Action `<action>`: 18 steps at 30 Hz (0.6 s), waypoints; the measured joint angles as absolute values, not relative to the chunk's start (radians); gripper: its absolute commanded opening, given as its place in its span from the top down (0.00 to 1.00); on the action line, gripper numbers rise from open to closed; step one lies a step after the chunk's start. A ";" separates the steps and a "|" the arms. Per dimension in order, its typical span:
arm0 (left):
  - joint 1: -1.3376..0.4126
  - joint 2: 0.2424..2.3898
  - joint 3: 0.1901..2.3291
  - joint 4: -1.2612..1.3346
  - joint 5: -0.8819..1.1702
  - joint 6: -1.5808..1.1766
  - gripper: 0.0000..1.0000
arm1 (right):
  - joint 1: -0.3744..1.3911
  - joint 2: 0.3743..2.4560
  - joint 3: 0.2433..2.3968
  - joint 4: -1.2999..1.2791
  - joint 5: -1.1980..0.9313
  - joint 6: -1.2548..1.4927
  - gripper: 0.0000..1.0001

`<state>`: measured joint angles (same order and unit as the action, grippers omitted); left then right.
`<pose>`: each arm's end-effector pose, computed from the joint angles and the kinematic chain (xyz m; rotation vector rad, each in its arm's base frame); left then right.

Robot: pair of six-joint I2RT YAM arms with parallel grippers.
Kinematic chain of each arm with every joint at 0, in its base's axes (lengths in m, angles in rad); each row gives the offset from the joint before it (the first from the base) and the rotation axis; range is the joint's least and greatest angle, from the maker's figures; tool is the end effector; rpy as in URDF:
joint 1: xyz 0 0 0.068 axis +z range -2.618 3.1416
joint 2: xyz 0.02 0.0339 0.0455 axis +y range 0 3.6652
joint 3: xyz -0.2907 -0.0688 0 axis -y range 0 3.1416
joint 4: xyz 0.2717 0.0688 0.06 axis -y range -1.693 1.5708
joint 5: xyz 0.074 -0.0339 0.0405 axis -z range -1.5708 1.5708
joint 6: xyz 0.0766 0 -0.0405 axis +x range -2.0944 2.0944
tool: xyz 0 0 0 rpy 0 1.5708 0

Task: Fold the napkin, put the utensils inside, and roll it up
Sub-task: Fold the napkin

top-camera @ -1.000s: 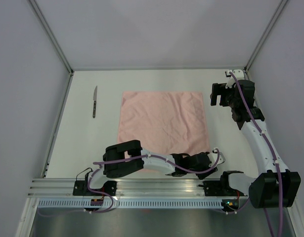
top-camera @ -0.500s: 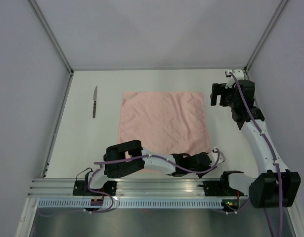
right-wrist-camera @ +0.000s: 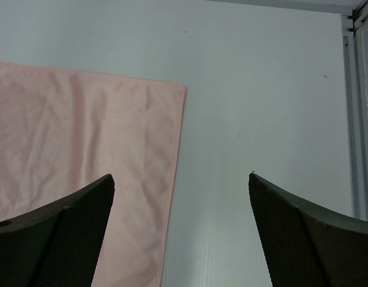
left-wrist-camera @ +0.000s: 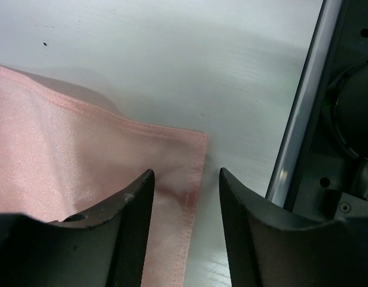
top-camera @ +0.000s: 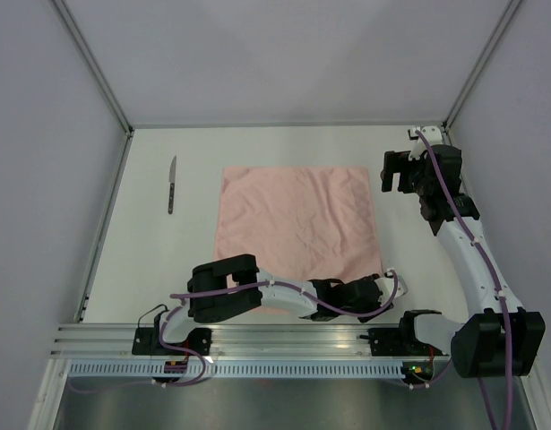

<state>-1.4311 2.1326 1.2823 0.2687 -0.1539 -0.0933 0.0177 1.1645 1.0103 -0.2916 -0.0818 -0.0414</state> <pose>0.0846 -0.5175 0.1127 1.3109 1.8081 -0.7065 0.3183 0.0119 0.3333 -0.1115 2.0126 0.0674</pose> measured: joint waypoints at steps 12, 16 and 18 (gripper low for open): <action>-1.441 2.103 1.269 0.266 -0.178 -0.015 0.42 | 0.018 1.164 1.010 -0.292 -0.083 -0.041 0.02; -1.459 2.095 1.269 0.266 -0.182 0.016 0.40 | 0.018 1.164 1.010 -0.292 -0.083 -0.041 0.02; -1.463 2.095 1.269 0.263 -0.181 0.028 0.39 | 0.018 1.164 1.010 -0.292 -0.084 -0.041 0.02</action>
